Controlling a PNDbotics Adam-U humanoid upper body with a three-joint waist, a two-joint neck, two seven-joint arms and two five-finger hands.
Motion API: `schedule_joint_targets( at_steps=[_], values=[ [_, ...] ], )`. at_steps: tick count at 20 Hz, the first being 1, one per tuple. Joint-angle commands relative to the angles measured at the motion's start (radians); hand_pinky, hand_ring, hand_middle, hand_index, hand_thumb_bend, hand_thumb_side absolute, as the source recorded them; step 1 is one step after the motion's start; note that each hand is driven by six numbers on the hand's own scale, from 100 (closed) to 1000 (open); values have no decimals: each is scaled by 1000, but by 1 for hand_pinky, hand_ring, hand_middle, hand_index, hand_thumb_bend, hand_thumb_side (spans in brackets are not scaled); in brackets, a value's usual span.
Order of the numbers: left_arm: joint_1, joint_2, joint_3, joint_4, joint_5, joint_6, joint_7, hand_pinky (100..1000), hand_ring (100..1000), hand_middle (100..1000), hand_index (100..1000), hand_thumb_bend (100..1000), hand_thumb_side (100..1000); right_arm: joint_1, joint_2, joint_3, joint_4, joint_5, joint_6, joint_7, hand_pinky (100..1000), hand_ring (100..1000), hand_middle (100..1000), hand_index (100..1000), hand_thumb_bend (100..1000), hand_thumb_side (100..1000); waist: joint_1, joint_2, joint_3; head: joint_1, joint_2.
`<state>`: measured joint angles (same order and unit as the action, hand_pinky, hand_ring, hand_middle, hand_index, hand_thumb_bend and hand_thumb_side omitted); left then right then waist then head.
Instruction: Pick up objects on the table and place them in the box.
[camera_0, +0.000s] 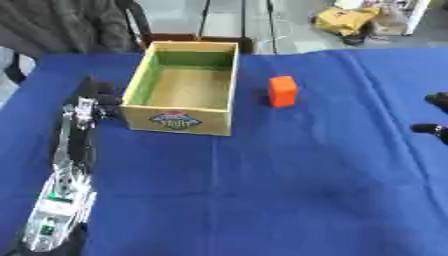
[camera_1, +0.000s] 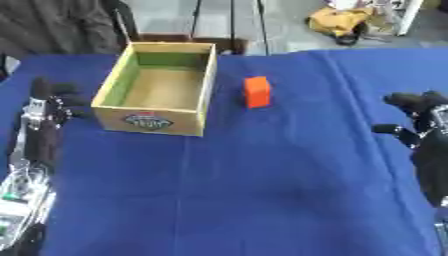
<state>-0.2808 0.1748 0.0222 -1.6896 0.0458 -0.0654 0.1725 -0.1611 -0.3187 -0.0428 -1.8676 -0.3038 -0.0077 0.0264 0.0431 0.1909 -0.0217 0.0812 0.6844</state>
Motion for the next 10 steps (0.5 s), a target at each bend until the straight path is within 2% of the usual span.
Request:
schedule_joint_targets(
  at_steps=[1, 8, 10],
  values=[
    [-10, 4, -3, -21, -2, -2, 0, 522, 604, 608, 676, 627, 838, -7, -16, -7, -13, 4, -1, 3, 635, 974, 728, 739, 100, 806, -3, -15, 0, -1, -10],
    [-10, 4, -2, -21, -2, -2, 0, 522, 604, 608, 676, 627, 838, -7, -17, -7, -14, 4, -1, 4, 635, 974, 728, 739, 100, 803, -2, -16, 1, -3, -10],
    [-10, 5, -3, -21, -2, -2, 0, 522, 604, 608, 676, 627, 837, -10, -37, -4, -16, 7, -3, 9, 635, 976, 729, 741, 100, 791, -3, -16, 3, -5, -10]
  ],
)
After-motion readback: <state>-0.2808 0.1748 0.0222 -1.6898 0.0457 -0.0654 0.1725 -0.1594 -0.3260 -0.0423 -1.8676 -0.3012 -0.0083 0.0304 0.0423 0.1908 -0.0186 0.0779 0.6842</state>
